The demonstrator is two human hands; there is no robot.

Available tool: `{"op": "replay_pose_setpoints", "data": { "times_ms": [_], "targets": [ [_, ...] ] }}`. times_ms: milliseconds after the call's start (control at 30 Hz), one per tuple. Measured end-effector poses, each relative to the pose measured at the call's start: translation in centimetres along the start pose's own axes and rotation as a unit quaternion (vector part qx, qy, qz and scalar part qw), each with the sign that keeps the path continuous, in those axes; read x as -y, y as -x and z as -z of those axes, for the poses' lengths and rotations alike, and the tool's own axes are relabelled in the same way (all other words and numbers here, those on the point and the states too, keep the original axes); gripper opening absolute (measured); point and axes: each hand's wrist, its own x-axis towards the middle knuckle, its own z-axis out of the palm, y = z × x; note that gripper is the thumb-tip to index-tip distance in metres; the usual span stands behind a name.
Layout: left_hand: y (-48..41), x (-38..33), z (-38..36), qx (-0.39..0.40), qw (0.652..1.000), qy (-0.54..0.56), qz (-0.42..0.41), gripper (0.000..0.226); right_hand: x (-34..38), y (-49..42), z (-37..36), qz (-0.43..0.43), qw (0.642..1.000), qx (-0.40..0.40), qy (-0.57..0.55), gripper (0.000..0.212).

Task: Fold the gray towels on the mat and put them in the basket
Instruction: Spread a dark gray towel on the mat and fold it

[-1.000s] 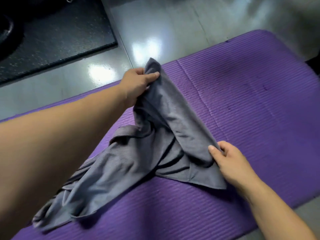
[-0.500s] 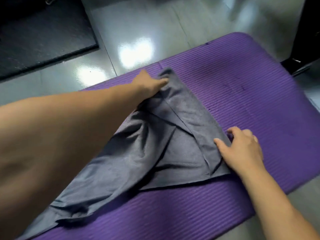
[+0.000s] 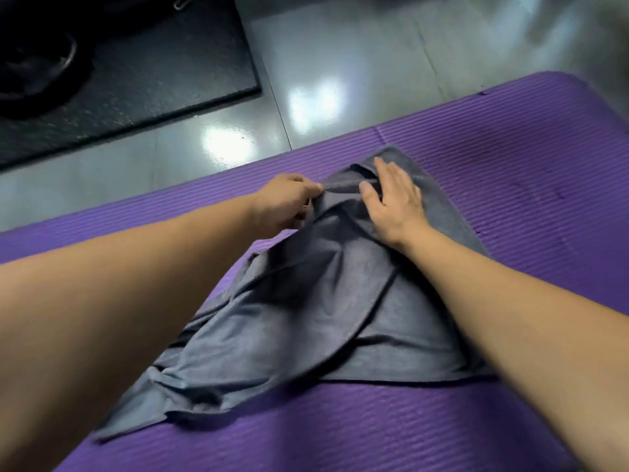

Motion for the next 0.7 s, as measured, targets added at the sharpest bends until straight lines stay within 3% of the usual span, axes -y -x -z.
{"op": "replay_pose_setpoints", "data": {
  "times_ms": [133, 233, 333, 433, 567, 700],
  "targets": [
    [0.5, 0.1, 1.1, 0.008, 0.997, 0.077, 0.011, 0.025, 0.0, -0.2, -0.8, 0.007, 0.998, 0.009, 0.067, 0.080],
    [1.8, -0.2, 2.6, 0.112, 0.990, 0.046, 0.066, 0.014, 0.1, -0.5, -1.0, 0.008, 0.993, 0.014, 0.117, 0.083],
    [2.5, 0.1, 5.7, 0.172, 0.978, -0.014, 0.120, 0.039, -0.2, -0.4, -1.2, 0.019, 0.991, 0.010, 0.136, 0.087],
    [3.8, 0.9, 9.8, 0.149, 0.981, -0.042, 0.119, 0.059, -0.3, -0.6, -1.4, 0.021, 0.987, 0.006, 0.156, 0.088],
    [7.1, 3.3, 15.3, 0.134, 0.983, -0.037, 0.117, 0.044, -0.4, -0.6, -1.8, 0.023, 0.982, 0.000, 0.186, 0.086],
    [9.7, 5.3, 17.9, 0.086, 0.985, 0.144, 0.050, 0.034, -0.4, -0.6, -2.1, 0.013, 0.975, -0.001, 0.223, 0.085]
  ]
}}
